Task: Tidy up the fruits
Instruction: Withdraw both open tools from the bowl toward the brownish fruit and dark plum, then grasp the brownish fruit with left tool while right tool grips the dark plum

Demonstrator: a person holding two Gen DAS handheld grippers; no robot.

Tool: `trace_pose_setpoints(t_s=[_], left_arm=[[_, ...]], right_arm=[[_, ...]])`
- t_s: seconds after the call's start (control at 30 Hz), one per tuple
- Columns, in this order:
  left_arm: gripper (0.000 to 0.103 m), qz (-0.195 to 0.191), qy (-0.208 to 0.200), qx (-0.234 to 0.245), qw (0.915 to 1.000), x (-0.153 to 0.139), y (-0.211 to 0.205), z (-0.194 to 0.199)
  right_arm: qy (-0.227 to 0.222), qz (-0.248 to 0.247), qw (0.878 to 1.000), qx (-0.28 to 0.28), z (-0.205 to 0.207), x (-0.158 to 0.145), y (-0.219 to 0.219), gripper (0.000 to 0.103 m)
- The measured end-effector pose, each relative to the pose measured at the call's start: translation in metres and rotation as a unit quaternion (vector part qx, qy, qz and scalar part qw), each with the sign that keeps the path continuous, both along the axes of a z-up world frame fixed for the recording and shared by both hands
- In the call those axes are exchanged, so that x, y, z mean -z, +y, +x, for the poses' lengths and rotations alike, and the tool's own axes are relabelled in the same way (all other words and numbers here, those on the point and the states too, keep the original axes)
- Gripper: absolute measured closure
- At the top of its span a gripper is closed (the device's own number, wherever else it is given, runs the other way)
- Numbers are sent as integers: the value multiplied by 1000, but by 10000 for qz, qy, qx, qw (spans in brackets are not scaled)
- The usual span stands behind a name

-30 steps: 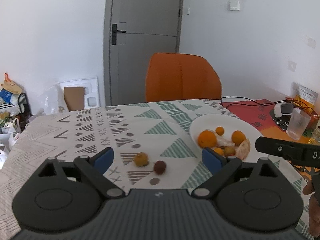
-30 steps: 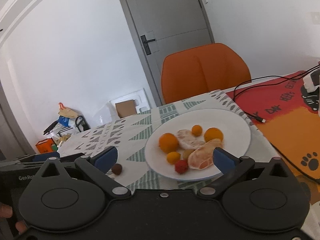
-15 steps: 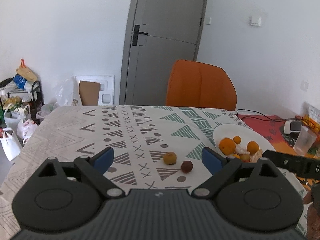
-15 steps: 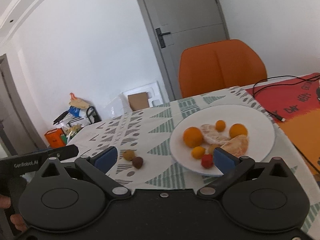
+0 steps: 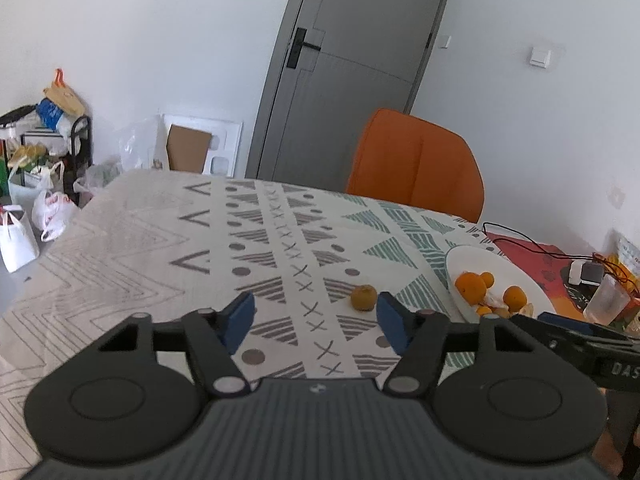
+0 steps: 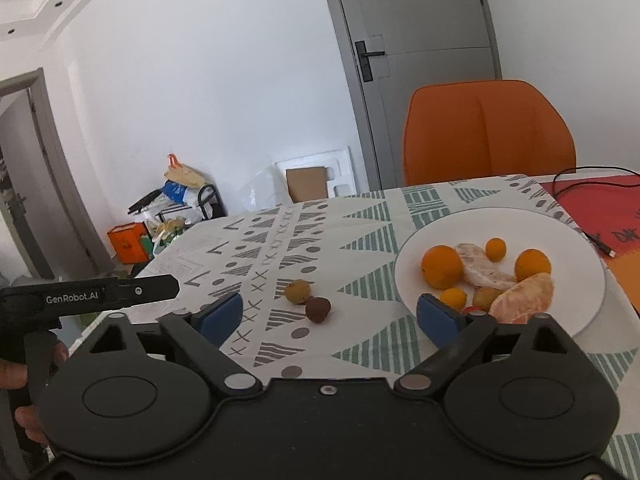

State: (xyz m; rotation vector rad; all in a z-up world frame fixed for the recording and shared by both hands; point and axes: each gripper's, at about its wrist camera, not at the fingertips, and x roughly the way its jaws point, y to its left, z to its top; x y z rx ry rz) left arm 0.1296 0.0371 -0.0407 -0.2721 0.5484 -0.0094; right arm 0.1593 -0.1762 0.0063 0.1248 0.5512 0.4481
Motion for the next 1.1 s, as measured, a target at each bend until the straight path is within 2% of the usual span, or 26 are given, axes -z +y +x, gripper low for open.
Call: trace_pose_setpoints(t_s=[0.27,0.37,0.57,1.0,1.1], left_arm=[[39,60,-6,21,10000,10,1,11],[49,12,67,24,10000,16,2,19],[56,-19,157,56,9999,22,2,33],[57,121,270,-1,9996,27,5,51],[57,108,297,6,9995,30,5,54]], right_arm=[[191,-10,9997,-124,14,10,10,27],[278,-43,9995,-159,22,15,15,34],[453,-60,9985,-289,41,23,24,42],[549,-367,9962,-569,63,36,48,54],[572,-420,9957,-590,69,39,51,54]])
